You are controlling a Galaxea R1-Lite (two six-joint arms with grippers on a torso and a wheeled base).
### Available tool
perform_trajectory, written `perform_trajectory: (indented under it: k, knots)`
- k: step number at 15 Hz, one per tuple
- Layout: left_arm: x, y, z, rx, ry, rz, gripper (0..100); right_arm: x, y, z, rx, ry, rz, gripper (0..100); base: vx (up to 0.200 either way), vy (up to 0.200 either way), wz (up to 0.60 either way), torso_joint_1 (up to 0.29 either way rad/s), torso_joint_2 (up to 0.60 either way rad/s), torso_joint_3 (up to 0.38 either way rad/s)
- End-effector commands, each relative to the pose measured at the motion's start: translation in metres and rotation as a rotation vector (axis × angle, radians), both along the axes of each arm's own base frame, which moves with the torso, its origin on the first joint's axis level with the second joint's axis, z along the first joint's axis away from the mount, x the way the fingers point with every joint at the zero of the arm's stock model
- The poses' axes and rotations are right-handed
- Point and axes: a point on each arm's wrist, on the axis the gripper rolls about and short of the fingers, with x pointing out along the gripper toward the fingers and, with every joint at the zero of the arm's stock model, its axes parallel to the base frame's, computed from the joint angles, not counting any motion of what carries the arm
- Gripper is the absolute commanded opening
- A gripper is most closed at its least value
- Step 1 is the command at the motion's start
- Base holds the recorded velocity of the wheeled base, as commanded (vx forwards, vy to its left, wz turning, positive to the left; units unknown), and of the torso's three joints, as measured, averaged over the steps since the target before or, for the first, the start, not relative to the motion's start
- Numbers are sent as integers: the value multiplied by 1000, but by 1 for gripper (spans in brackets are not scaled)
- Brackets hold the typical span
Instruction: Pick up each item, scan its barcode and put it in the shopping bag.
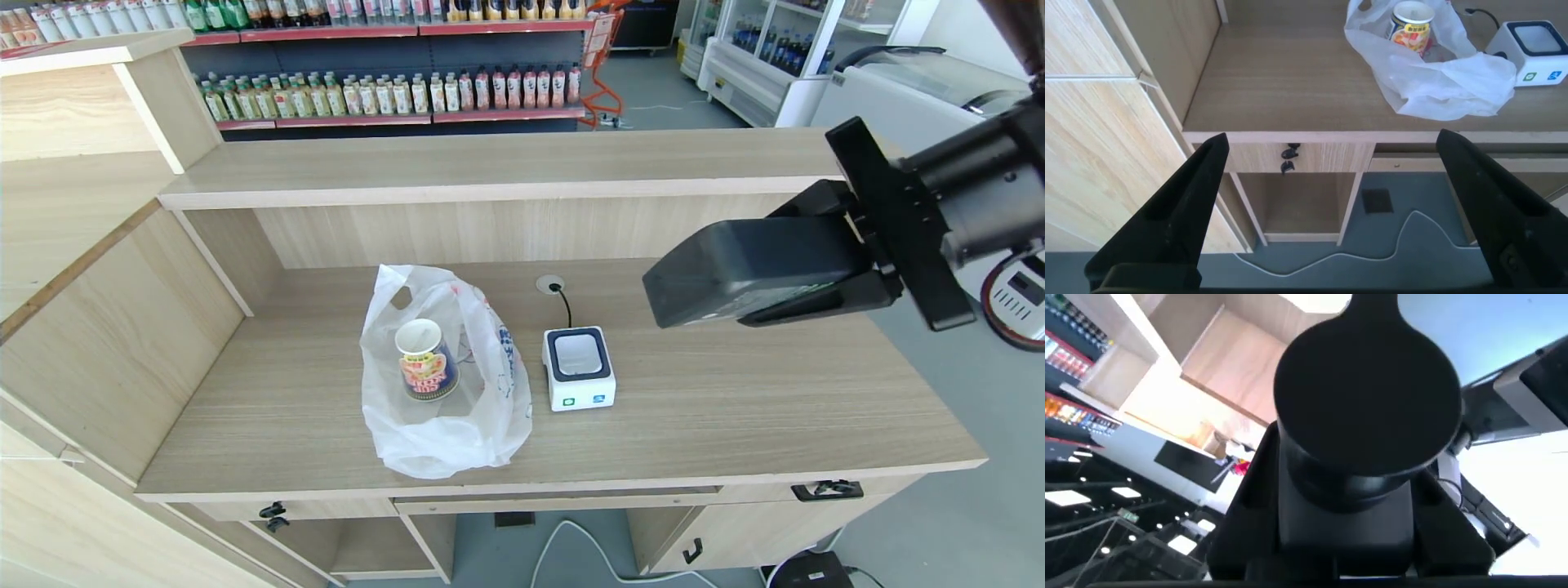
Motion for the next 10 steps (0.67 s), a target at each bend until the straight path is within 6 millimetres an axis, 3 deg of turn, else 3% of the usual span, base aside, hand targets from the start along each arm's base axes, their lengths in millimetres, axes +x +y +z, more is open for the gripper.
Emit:
perform_trajectory:
  k: [1,10]
  knots:
    - [0,0,0,0,1,1,100,-13,-2,5,38,29,70,0,0,0,0,0,0,0]
    - [0,0,0,0,1,1,100,-24,-3,12,204,150,253,0,0,0,0,0,0,0]
